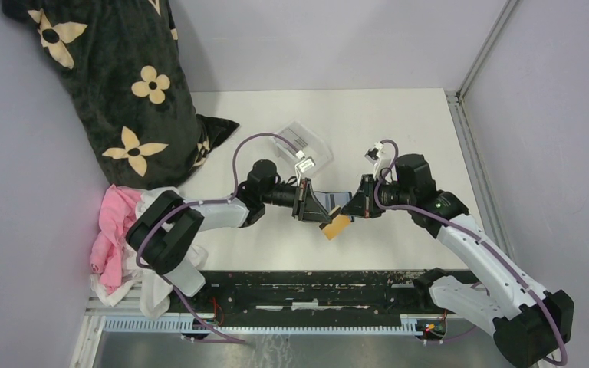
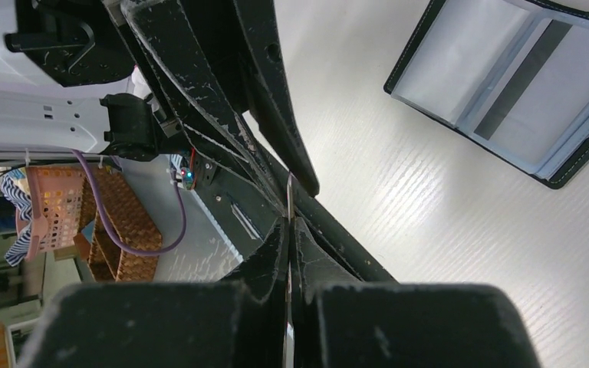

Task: Put the credit cards into the card holder
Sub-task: Pick up the credit card from the storage box, then turn over the card slot in the card holder.

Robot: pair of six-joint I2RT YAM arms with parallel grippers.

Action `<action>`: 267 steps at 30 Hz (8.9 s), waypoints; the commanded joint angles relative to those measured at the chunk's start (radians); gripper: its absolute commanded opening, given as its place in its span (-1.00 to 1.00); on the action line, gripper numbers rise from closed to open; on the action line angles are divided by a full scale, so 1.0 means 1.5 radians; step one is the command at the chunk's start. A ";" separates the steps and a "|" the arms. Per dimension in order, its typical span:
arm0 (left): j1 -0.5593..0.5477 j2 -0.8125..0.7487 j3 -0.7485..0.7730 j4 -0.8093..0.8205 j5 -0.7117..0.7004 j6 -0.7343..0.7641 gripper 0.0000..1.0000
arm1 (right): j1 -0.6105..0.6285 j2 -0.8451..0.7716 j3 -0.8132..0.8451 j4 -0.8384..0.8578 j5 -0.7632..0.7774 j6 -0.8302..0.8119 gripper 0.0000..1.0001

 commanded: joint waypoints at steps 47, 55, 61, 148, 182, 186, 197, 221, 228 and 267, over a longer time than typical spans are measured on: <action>0.018 0.226 -0.175 0.522 -0.484 -0.209 -0.94 | -0.023 0.215 -0.079 0.248 0.282 0.033 -0.79; 0.016 0.197 -0.186 0.435 -0.524 -0.165 -0.94 | -0.023 0.284 -0.076 0.257 0.316 0.036 -0.87; 0.001 0.155 -0.187 0.354 -0.551 -0.118 -0.94 | -0.023 0.326 -0.067 0.259 0.331 0.039 -0.90; -0.045 0.111 -0.068 -0.002 -0.629 -0.075 -0.61 | -0.023 0.230 -0.013 0.137 0.382 -0.044 -0.98; -0.054 0.126 -0.088 -0.003 -0.638 -0.066 -0.66 | -0.073 0.288 -0.075 0.238 0.293 0.036 -0.99; -0.057 0.126 -0.091 -0.006 -0.644 -0.064 -0.66 | -0.084 0.286 -0.087 0.254 0.277 0.047 -0.99; -0.064 0.141 -0.093 -0.015 -0.655 -0.055 -0.68 | -0.110 0.255 -0.104 0.304 0.198 0.094 -0.99; -0.082 0.152 -0.086 -0.043 -0.664 -0.039 -0.80 | -0.049 0.268 -0.071 0.332 0.175 0.122 -0.98; -0.082 0.108 -0.103 -0.079 -0.693 -0.038 -0.72 | -0.004 0.293 -0.050 0.334 0.200 0.118 -0.98; -0.096 0.059 0.000 -0.211 -0.763 0.014 -0.31 | 0.046 0.384 -0.026 0.356 0.237 0.106 -0.98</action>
